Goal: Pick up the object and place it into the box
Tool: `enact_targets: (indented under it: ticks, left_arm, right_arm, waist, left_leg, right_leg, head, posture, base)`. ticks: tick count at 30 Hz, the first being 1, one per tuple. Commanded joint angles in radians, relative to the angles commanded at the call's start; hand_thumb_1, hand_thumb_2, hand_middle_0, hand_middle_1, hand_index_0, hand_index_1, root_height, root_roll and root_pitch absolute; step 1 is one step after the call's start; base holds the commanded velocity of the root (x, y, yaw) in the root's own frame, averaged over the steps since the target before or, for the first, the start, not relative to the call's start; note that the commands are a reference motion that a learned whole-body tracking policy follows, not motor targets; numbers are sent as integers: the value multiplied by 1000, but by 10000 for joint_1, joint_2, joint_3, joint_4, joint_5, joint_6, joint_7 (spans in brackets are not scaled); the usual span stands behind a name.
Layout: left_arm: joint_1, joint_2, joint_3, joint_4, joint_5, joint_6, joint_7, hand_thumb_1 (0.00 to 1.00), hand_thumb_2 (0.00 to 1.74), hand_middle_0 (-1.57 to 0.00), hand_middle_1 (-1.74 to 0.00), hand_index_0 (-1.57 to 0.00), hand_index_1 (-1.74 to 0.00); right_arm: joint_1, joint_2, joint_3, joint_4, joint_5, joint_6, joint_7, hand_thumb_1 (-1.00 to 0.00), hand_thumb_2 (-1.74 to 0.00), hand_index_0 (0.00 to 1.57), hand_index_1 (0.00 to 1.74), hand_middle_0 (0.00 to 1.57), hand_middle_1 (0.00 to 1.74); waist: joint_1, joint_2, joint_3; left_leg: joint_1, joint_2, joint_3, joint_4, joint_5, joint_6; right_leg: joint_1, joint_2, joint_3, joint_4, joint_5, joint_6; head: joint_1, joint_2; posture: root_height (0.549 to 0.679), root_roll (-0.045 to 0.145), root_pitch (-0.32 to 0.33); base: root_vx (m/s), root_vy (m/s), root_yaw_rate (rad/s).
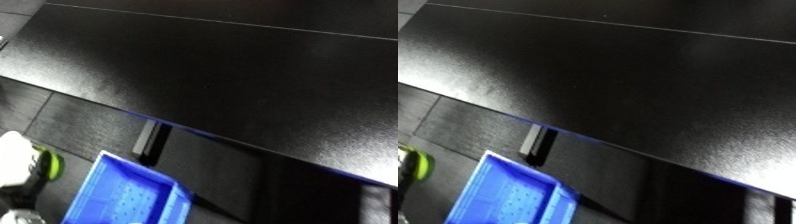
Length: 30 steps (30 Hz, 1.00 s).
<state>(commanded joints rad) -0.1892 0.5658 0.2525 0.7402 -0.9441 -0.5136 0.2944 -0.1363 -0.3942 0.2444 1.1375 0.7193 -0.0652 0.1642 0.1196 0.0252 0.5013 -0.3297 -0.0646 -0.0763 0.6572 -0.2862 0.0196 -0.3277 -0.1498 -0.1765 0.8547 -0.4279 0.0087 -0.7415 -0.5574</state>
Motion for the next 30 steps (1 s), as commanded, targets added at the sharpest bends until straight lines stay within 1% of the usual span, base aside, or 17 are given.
enact_targets:
  ticks: [3,7,11,14,18,21,25,30]
  left_arm:
    - [-138,146,-207,782,467,465,117,800,1392,-1256,-1392,-1256,-1392]
    - [-443,325,-307,1850,301,896,-256,800,1392,-1256,-1392,-1256,-1392]
    - [-801,432,-306,2870,-167,1199,-713,800,1392,-1256,-1392,-1256,-1392]
    - [-1071,431,-318,3544,-306,1304,-979,800,1392,-1256,-1392,-1256,-1392]
    - [-1384,446,-341,4172,-607,1372,-1315,600,1044,-942,-1044,-942,-1044]
    - [-1595,564,-354,4546,-750,1514,-1488,450,783,-706,-783,-706,-783]
    - [-1821,783,-380,4973,-728,1676,-1548,250,435,-393,-435,-393,-435]
    - [-2058,978,-432,5309,-769,1725,-1844,0,0,0,0,0,0]
  right_arm:
    - [8,55,121,72,-122,46,28,0,0,0,0,0,0]
    - [19,70,271,210,-438,4,176,0,0,0,0,0,0]
    - [62,65,359,362,-840,-81,316,0,0,0,0,0,0]
    - [100,40,377,441,-879,-162,475,0,0,0,0,0,0]
    - [170,5,378,539,-893,-272,715,0,0,0,0,0,0]
    - [211,-28,395,573,-826,-313,879,0,0,0,0,0,0]
    - [252,-65,440,569,-690,-314,983,0,0,0,0,0,0]
    - [240,-75,469,592,-618,-312,1022,0,0,0,0,0,0]
  waist:
    - [20,-208,-35]
    - [11,-543,-50]
    - [62,-900,20]
    - [132,-1179,73]
    - [222,-1464,144]
    - [268,-1600,182]
    - [288,-1694,187]
    - [269,-1724,187]
  left_leg:
    - [6,66,-73,-157,107,16]
    - [-33,177,-194,-415,299,-21]
    - [-128,278,-285,-566,440,-49]
    - [-167,321,-312,-619,488,-55]
    - [-169,355,-349,-771,566,-80]
    - [-176,359,-390,-880,615,-108]
    - [-193,347,-436,-972,642,-139]
    - [-181,314,-478,-1053,636,-172]
  right_leg:
    - [151,70,-80,-44,-83,-38]
    - [319,235,-122,-229,-103,-91]
    - [363,376,-163,-297,-93,-120]
    - [384,426,-223,-348,-77,-111]
    - [411,452,-295,-465,-36,-80]
    - [424,450,-340,-542,-16,-67]
    - [445,429,-392,-642,-5,-69]
    - [503,403,-417,-792,19,-67]
  head:
    - [-1415,-33]
    - [-2854,-195]
    - [-3434,-368]
    - [-3605,-398]
    - [-3533,-433]
    - [-3401,-515]
    - [-3198,-568]
    - [-2878,-684]
  posture:
    - [632,53,-66]
    - [633,48,-64]
    - [633,42,-62]
    - [633,39,-60]
    - [634,35,-55]
    - [635,32,-52]
    - [636,31,-47]
    - [636,32,-44]
  base:
    - [12,5,60]
    - [5,9,55]
    - [-4,12,64]
    - [-3,5,63]
    - [0,7,93]
    - [-5,-1,104]
    - [-4,-2,74]
    - [-6,-1,29]
